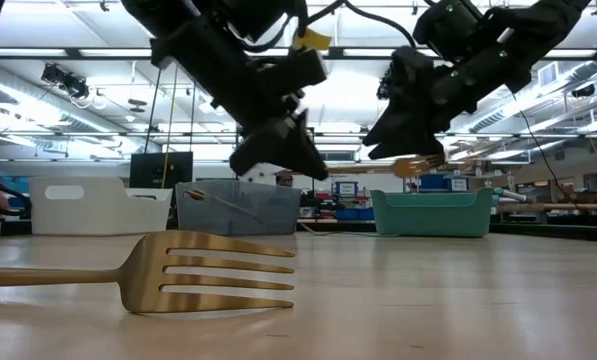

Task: Sort silverware by color (type)
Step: Put the top gold fork into the black bin

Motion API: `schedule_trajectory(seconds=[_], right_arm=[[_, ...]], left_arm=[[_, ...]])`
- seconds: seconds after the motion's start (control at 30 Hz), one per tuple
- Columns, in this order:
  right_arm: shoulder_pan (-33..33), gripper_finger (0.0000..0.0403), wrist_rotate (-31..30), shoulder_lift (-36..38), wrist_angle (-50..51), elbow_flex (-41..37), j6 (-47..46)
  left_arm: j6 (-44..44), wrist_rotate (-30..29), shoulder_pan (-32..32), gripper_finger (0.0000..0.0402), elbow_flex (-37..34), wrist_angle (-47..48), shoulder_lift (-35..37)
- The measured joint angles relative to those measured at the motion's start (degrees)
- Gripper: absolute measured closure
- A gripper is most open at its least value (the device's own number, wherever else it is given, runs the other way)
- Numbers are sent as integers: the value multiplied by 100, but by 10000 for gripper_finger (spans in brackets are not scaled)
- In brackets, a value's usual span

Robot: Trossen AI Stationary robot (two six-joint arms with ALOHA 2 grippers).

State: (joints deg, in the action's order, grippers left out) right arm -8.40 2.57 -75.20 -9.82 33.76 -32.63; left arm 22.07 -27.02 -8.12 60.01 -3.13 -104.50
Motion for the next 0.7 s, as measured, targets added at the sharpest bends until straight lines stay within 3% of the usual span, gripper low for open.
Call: schedule_trajectory(seconds=[0.13, 0.47, 0.7], right_arm=[[-20, 265, -625, 0, -76, 0, 450], [338, 266, -2242, 2, -245, 0, 1132], [726, 266, -2550, -82, -445, -1, 1178]], left_arm=[[-617, -303, 55, 365, 0, 318, 222], [-1685, -402, 550, 364, 0, 1398, 714], [-1994, -438, 1025, 364, 4, 1648, 897]])
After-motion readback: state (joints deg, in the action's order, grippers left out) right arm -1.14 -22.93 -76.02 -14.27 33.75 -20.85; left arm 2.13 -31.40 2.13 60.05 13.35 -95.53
